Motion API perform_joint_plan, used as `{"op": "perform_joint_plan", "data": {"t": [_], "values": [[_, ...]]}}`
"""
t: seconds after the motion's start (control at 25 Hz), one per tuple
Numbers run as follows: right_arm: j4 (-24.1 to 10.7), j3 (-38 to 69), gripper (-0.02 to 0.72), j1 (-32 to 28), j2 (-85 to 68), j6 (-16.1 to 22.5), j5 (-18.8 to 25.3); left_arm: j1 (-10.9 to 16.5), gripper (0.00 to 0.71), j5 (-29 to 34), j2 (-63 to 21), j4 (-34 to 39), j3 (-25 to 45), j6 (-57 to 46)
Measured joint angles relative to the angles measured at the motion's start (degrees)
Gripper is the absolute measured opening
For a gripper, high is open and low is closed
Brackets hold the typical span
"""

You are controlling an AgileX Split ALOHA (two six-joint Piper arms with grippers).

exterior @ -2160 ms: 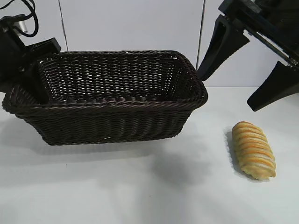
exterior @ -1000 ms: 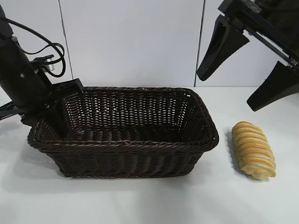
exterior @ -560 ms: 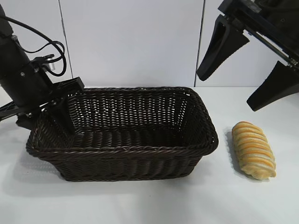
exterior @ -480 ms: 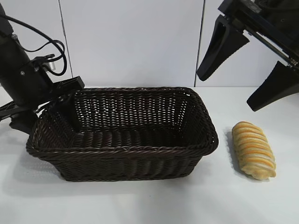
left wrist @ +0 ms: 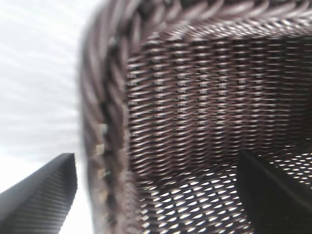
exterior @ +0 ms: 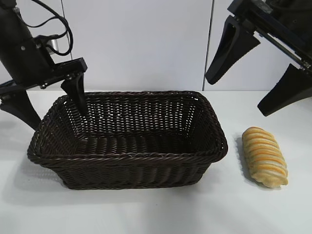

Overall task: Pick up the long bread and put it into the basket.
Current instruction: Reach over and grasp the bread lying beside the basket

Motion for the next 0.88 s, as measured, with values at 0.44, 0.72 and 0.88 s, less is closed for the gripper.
{"op": "perform_joint_plan", "data": {"t": [0.44, 0.72, 0.88], "values": [[0.0, 0.0, 0.684, 0.0, 0.0, 0.0, 0.06, 0.05, 0.641, 1.09, -7.32, 8.39, -0.04, -3.48], [-0.11, 0.0, 0.684, 0.0, 0.0, 0.0, 1.07, 0.05, 0.641, 2.59, -9.66, 11.44, -0.04, -4.71], [-0.22, 0.0, 0.684, 0.0, 0.0, 0.0, 1.27, 1.07, 0.641, 3.79, -11.29, 13.43, -0.04, -5.45]]}}
